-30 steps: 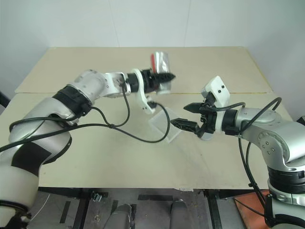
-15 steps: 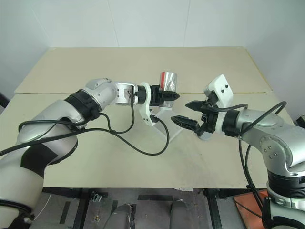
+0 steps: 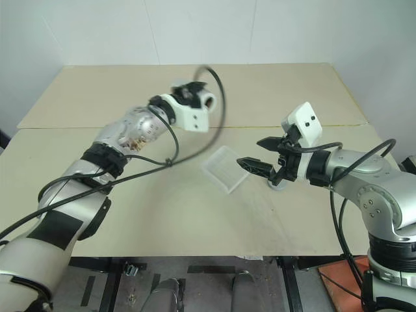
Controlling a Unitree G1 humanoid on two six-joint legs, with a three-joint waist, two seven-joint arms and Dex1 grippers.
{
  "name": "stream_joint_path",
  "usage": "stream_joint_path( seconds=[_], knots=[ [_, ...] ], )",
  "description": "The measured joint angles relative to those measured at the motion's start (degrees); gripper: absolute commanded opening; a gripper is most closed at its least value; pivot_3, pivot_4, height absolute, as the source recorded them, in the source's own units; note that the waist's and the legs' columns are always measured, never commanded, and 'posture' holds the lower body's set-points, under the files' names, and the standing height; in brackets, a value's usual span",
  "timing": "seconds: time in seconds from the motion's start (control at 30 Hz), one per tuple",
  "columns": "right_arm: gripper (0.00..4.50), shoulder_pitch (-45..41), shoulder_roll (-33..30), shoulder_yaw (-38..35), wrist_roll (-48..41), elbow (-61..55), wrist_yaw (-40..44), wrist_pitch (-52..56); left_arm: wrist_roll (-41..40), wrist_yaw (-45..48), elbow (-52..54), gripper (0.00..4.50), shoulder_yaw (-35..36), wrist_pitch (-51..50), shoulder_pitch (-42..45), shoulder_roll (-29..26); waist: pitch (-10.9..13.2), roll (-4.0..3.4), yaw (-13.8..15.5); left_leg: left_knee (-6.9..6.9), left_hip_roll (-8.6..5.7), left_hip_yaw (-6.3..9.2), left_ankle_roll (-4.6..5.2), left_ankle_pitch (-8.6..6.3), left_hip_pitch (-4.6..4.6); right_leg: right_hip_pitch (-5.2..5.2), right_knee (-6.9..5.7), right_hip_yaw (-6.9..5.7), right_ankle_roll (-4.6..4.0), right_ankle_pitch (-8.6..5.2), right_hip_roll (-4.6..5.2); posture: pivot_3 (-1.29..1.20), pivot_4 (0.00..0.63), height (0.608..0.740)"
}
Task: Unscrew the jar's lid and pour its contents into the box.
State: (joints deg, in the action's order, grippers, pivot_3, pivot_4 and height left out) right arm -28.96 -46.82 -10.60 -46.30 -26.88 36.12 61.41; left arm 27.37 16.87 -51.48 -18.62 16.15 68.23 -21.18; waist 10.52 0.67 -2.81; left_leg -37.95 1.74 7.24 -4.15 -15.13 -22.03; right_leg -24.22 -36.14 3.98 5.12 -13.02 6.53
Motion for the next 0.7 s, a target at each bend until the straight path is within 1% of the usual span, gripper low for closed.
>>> stream_joint_path(
  seconds=[0.07,0.13,0.17,0.27,0.37,0.43,0.63,0.7],
  knots=[
    [4.45,0.7,0.4,0.3,0.0,-0.4,0.0,0.0,-10.4,5.6,4.1,1.95,8.6,-14.4,-3.5,3.3,0.0,0.0,0.1,-0.07,-0.01,0.03,0.01,0.0,-0.04,0.03,0.01,-0.02,0.0,0.0,0.0,0.0,0.15,0.74],
    [4.45,0.7,0.4,0.6,-0.1,-1.1,0.1,0.0,-15.0,7.0,8.6,1.95,12.6,-23.5,-7.3,4.4,0.0,0.0,-0.2,-0.12,0.0,0.04,0.0,0.0,-0.02,0.04,-0.01,-0.02,0.0,0.0,0.0,0.0,0.15,0.74],
    [4.45,0.7,0.4,0.6,0.0,-1.1,0.1,0.0,-17.1,6.0,11.5,1.95,15.1,-27.7,-9.7,5.4,0.0,0.0,-0.4,-0.12,0.0,0.05,0.0,0.0,-0.01,0.03,-0.01,-0.02,0.0,0.0,0.0,0.0,0.15,0.74],
    [4.45,0.0,0.4,0.6,-0.1,-0.8,0.5,0.0,-21.1,2.9,17.8,1.95,19.2,-36.7,-13.1,7.5,0.0,0.0,-0.6,-0.17,0.0,0.05,-0.01,0.01,-0.02,0.03,-0.04,-0.02,-0.01,0.01,0.0,0.0,0.15,0.74],
    [4.45,-0.6,0.4,0.9,0.0,-0.6,1.2,0.0,-24.4,1.1,23.1,1.95,22.7,-40.8,-13.3,7.6,0.0,0.0,-0.8,-0.17,0.0,0.05,-0.03,0.01,0.03,0.06,-0.03,-0.02,-0.01,0.01,-0.01,0.0,0.15,0.74],
    [4.45,-1.2,0.4,1.1,0.0,-0.2,1.5,0.0,-26.5,1.7,26.1,1.95,24.0,-42.8,-13.7,7.5,0.0,0.0,-1.0,-0.16,0.0,0.04,-0.04,0.02,0.04,0.08,-0.02,-0.02,-0.01,0.01,-0.01,0.0,0.15,0.74],
    [4.45,-1.9,0.6,1.7,0.1,0.4,2.0,0.0,-32.1,4.3,30.8,1.95,24.8,-44.2,-18.1,8.0,0.0,0.0,-1.1,-0.15,0.0,0.04,-0.04,0.02,0.05,0.08,-0.01,-0.02,-0.02,0.01,-0.01,0.0,0.15,0.74],
    [4.45,-1.9,1.0,2.1,0.1,0.4,2.0,0.0,-32.3,5.0,31.9,1.95,24.4,-44.3,-18.9,7.9,0.0,0.0,-1.1,-0.15,0.0,0.04,-0.04,0.02,0.05,0.08,-0.01,-0.02,-0.02,0.01,-0.01,0.0,0.15,0.74]
  ],
)
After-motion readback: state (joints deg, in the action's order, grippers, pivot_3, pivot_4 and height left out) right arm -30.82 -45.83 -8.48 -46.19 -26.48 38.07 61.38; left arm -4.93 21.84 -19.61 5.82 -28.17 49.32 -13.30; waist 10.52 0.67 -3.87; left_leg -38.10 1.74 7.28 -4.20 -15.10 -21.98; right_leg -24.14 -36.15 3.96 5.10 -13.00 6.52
